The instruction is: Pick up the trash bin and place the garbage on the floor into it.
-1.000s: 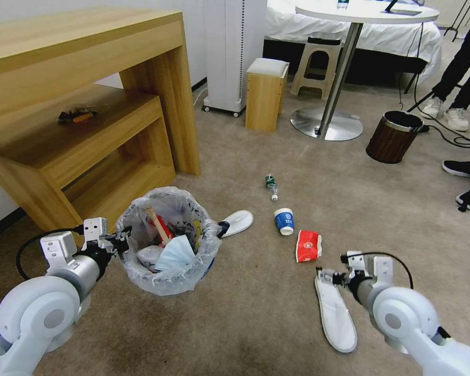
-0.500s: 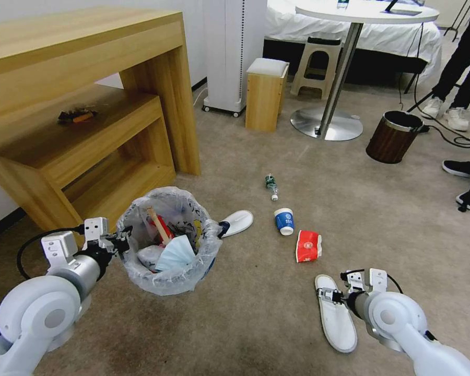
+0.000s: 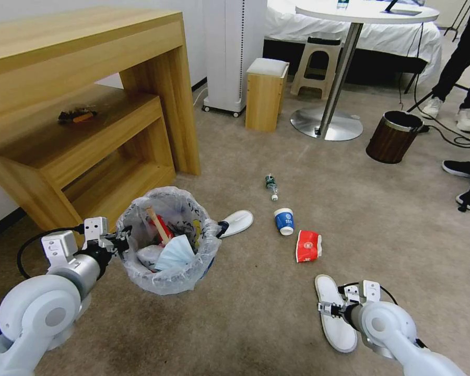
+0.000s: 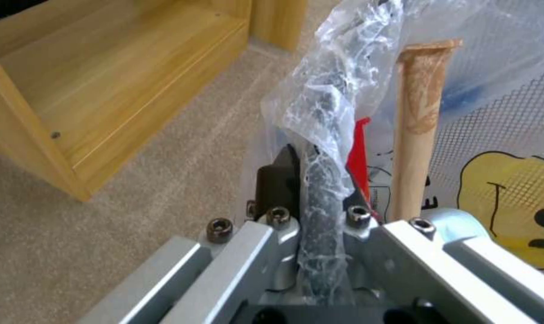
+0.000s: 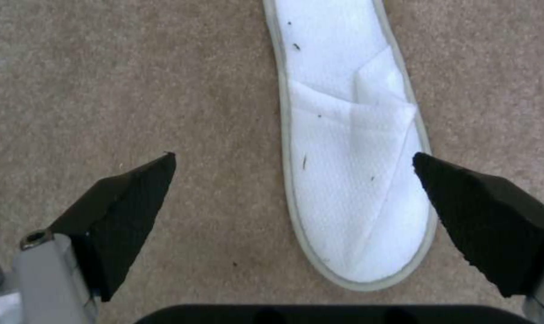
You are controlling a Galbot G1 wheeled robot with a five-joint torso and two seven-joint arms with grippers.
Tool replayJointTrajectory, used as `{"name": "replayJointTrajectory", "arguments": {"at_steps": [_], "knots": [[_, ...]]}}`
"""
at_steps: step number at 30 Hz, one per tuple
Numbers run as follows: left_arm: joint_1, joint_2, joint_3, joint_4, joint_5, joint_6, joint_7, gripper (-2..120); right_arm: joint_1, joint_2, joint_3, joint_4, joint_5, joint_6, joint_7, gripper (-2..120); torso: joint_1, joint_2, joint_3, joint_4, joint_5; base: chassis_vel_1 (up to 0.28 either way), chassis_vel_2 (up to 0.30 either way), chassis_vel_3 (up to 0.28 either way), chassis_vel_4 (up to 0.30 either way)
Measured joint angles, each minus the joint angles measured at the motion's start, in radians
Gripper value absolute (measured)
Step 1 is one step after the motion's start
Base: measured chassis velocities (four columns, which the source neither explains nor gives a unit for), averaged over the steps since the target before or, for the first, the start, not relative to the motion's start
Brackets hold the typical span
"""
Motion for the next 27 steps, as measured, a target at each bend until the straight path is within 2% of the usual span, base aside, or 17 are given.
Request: {"name": "replayJointTrajectory", "arguments": {"at_steps": [27], "knots": [[0.004,0.007,-0.004,-0.004,0.006,-0.004,0.007,0,0.047,0.025,0.008,-0.193,-0.132,0.002,-0.174,100,0.0,0.0,0.0,0.0,0.0,0.0,0.0,0.0,0.0]]}}
